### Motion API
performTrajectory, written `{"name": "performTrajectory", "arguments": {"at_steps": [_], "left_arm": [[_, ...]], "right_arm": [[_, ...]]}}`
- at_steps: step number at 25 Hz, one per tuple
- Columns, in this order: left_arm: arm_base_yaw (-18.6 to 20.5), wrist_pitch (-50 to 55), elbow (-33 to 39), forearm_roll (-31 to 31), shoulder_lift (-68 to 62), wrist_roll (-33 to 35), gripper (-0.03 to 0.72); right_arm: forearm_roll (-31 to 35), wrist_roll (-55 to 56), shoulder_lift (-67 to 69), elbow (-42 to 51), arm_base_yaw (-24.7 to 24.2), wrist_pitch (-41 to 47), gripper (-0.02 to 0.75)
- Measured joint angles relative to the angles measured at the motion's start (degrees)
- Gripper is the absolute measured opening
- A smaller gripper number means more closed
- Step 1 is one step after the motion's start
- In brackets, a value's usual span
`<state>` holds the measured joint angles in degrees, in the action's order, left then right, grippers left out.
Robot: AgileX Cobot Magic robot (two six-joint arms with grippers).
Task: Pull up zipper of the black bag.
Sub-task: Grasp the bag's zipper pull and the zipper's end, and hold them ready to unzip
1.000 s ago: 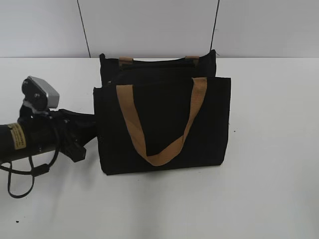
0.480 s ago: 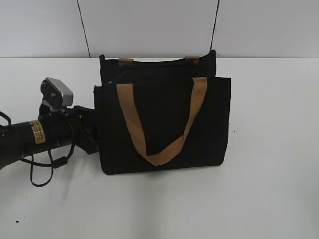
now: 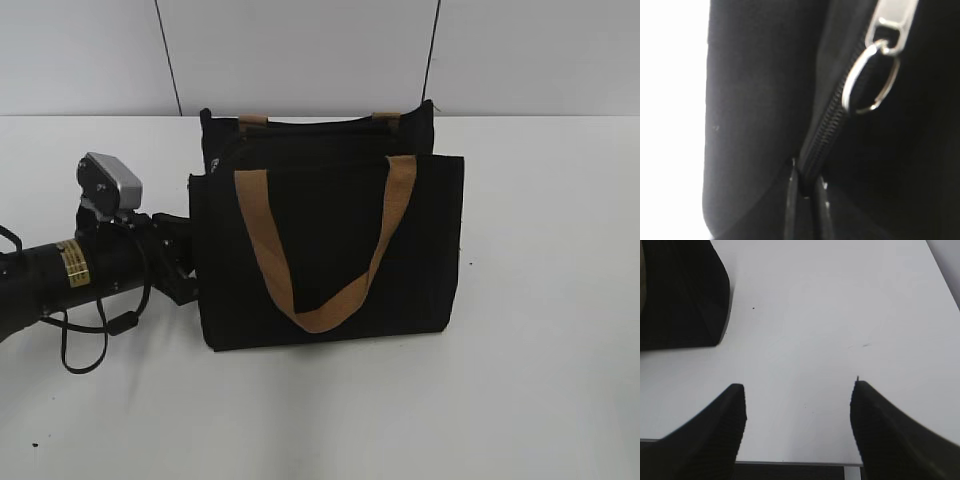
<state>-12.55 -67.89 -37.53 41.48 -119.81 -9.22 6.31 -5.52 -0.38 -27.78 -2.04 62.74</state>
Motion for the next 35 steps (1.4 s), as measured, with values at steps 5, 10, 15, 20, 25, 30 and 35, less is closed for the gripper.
{"name": "performTrajectory", "arguments": {"at_steps": [5, 10, 15, 20, 25, 30, 35], "left_arm": [[0.0, 1.07, 3.59, -2.22, 3.93, 0.0, 0.038], [0.0, 7.85, 6.52, -6.87, 12.52, -0.06, 0.038], [0.0, 17.13, 6.57, -7.24, 21.4, -4.13, 0.038], [0.0, 24.89, 4.49, -2.8, 26.87, -9.6, 0.037], [0.0, 29.65, 1.71, 0.41, 29.85, -14.3, 0.036], [0.0, 33.11, -1.0, 4.43, 31.31, -18.47, 0.036], [0.0, 34.21, -1.51, 5.77, 32.7, -19.82, 0.036]], "right_arm": [[0.0, 0.0, 0.0, 0.0, 0.0, 0.0, 0.503], [0.0, 0.0, 0.0, 0.0, 0.0, 0.0, 0.503], [0.0, 0.0, 0.0, 0.0, 0.0, 0.0, 0.503], [0.0, 0.0, 0.0, 0.0, 0.0, 0.0, 0.498], [2.04, 0.05, 0.19, -0.12, 0.0, -0.39, 0.464], [9.85, -0.51, 8.19, -1.97, 0.0, -6.9, 0.461], [16.59, -8.82, 21.9, -5.43, 0.0, -11.0, 0.461]]}}
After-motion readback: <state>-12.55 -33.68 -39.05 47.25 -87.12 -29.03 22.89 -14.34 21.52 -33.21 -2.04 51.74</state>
